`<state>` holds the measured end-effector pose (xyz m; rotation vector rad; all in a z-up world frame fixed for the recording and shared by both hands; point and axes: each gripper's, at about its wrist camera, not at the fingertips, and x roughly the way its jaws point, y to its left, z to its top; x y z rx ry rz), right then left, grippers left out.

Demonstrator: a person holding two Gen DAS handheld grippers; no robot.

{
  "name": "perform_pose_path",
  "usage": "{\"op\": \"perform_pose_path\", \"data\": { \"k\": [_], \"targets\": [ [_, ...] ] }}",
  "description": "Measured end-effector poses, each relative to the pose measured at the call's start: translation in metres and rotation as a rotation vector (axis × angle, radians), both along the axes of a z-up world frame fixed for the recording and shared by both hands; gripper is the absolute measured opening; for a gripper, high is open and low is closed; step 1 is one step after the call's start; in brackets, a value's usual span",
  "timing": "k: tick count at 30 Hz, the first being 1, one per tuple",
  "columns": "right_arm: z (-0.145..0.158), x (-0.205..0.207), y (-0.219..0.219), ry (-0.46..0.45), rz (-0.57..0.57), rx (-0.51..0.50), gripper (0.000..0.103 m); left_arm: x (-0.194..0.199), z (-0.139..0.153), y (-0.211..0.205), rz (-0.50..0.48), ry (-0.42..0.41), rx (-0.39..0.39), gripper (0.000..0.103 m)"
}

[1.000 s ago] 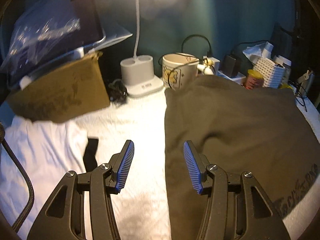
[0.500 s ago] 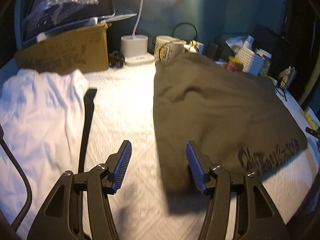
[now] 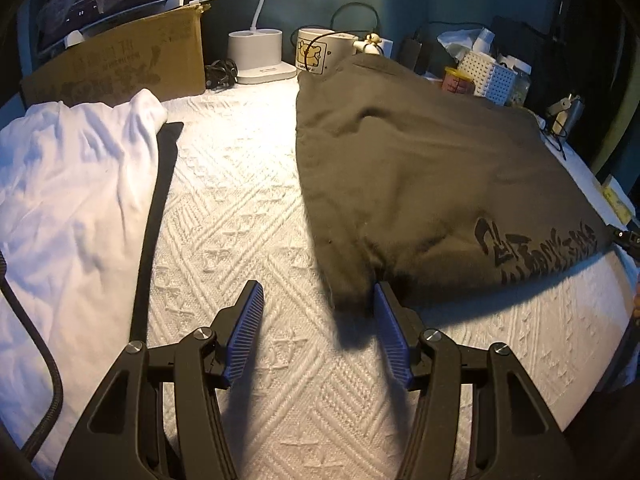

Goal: Fold small clothes

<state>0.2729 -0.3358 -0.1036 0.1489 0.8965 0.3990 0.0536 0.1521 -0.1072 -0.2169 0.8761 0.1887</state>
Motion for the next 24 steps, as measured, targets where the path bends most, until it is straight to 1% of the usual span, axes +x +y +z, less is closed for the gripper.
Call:
{"op": "perform_pose_path", "data": {
  "k": [2,3,4,5,6,7,8,9,10,12,14,16,20,24],
  "targets": [
    [0.0,0.0,0.005,-0.01,0.005,-0.008,0.038,0.001,0.0,0.001,-0.005,-0.017,-0.023,0.05],
    [-0.001,0.0,0.007,-0.013,0.01,-0.011,0.038,0.001,0.0,0.001,-0.008,-0.024,-0.027,0.045],
    [-0.001,0.0,0.009,-0.017,0.015,-0.016,0.035,0.001,-0.001,0.001,-0.017,-0.031,-0.04,0.034],
    [-0.002,0.0,0.012,-0.016,0.021,-0.022,0.032,0.002,-0.001,0.001,-0.025,-0.034,-0.054,0.029],
    [-0.002,0.0,0.014,-0.021,0.021,-0.035,0.031,0.002,-0.001,-0.001,-0.033,-0.038,-0.064,0.02],
    [-0.001,-0.002,0.018,-0.029,0.027,-0.072,0.027,0.003,-0.002,-0.003,-0.047,-0.037,-0.075,0.01],
    [-0.001,-0.003,0.023,-0.038,0.039,-0.116,0.021,0.003,-0.001,-0.005,-0.061,-0.038,-0.073,0.009],
    [0.0,-0.006,0.032,-0.066,0.07,-0.206,0.012,0.003,0.001,-0.008,-0.067,-0.04,-0.052,0.009],
    [0.001,-0.009,0.04,-0.078,0.103,-0.263,0.005,0.001,0.002,-0.01,-0.074,-0.045,-0.038,0.008],
    [0.003,-0.01,0.044,-0.074,0.124,-0.312,0.004,-0.002,0.005,-0.008,-0.072,-0.055,-0.046,0.007],
    [0.004,-0.009,0.041,-0.065,0.132,-0.323,0.004,-0.004,0.008,-0.006,-0.074,-0.058,-0.052,0.006],
    [0.006,-0.01,0.038,-0.064,0.128,-0.329,0.004,-0.009,0.012,-0.009,-0.087,-0.057,-0.029,0.005],
    [0.018,-0.023,0.035,-0.09,0.141,-0.364,0.004,-0.018,0.024,-0.012,-0.099,-0.069,-0.009,0.005],
    [0.027,-0.036,0.029,-0.104,0.155,-0.404,0.004,-0.026,0.04,-0.016,-0.144,-0.075,-0.02,0.005]
  ]
}}
